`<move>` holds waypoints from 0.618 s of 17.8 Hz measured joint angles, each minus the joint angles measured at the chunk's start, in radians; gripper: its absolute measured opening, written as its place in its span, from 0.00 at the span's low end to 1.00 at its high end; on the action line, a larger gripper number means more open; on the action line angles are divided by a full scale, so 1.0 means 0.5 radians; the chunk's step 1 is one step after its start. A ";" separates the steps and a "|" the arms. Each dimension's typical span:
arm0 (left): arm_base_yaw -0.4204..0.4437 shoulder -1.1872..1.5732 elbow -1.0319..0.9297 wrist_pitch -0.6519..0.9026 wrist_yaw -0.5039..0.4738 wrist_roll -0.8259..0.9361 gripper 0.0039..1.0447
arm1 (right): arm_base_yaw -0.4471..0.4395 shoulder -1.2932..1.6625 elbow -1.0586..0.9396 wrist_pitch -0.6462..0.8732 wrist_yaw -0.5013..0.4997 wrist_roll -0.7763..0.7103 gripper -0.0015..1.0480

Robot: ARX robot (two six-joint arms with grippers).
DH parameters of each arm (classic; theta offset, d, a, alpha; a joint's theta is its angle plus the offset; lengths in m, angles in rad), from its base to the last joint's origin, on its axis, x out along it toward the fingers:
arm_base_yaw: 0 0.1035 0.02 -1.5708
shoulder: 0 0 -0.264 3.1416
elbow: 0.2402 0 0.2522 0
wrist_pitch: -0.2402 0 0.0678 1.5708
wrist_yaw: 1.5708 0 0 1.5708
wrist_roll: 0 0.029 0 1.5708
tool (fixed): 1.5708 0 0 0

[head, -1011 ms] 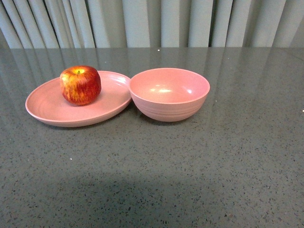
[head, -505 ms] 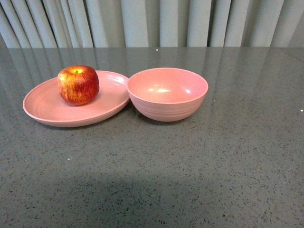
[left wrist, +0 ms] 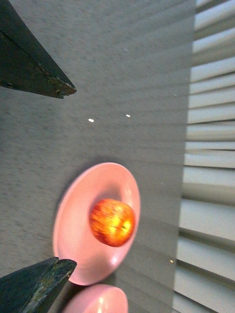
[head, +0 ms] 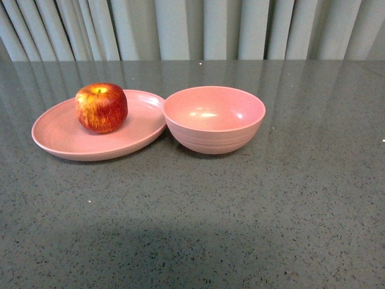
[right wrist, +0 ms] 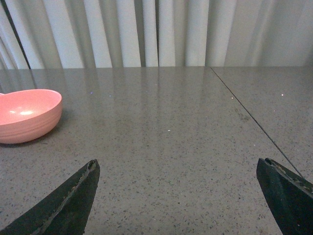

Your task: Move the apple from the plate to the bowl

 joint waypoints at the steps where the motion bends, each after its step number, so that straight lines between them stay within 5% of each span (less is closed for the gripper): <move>1: -0.006 0.215 0.136 0.150 0.040 0.046 0.94 | 0.000 0.000 0.000 0.000 0.000 -0.001 0.94; 5: -0.084 1.061 0.702 0.305 0.182 0.101 0.94 | 0.000 0.000 0.000 0.000 0.001 0.000 0.94; 11: -0.178 1.852 1.339 0.007 0.217 0.195 0.94 | 0.000 0.000 0.000 0.000 0.001 0.000 0.94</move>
